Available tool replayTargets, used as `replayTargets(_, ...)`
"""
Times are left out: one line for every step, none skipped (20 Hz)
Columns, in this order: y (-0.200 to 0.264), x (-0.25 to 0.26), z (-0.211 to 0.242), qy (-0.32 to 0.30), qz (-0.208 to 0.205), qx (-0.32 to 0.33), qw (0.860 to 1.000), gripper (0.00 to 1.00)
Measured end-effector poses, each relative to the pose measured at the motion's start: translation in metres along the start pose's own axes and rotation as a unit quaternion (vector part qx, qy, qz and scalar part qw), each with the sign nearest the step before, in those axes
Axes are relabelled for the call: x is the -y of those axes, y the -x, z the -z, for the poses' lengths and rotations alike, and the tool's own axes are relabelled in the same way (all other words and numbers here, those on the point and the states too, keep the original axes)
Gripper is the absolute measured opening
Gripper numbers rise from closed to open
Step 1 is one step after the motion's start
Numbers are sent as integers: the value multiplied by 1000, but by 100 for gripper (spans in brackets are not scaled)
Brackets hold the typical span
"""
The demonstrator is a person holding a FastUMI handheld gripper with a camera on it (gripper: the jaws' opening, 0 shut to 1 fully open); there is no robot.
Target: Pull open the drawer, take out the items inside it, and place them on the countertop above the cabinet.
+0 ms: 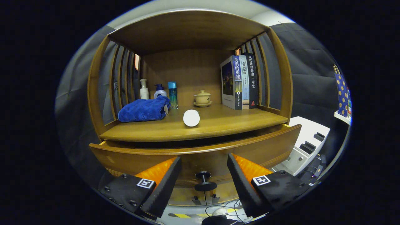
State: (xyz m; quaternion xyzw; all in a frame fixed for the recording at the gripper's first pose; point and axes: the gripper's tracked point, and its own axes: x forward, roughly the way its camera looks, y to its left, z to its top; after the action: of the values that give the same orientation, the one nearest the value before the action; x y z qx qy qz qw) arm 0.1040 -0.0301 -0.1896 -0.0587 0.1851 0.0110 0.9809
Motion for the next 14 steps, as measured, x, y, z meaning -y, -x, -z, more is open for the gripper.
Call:
replayTargets(-5, 0, -1, -1, -1, -3, 1000, 98)
replayTargets(-11, -1, -2, -6, -3, -7, 1000, 98)
replayTargets(-16, -2, -3, -13, -4, -10, 1000, 98)
replayTargets(-22, -2, -5, -18, -5, -12, 1000, 98)
replayTargets(-26, -4, -4, -21, -8, -15, 1000, 98)
replayTargets(-28, -6, -3, -21, -11, -15, 1000, 98)
replayTargets(-31, -4, -7, -14, -14, -10, 1000, 98)
replayTargets(-27, -3, -7, -1, -15, -8, 1000, 97)
replayTargets(-29, -1, -7, 5, -11, -6, 1000, 97)
replayTargets(-29, -1, -7, 1, -8, -7, 1000, 98)
replayTargets(-27, -2, -4, -4, -6, -15, 1000, 98)
replayTargets(-24, -3, -5, -10, -10, -17, 1000, 98)
replayTargets(-19, -2, -9, -10, -13, -16, 1000, 98)
replayTargets(-11, 4, -13, -11, -5, -9, 1000, 99)
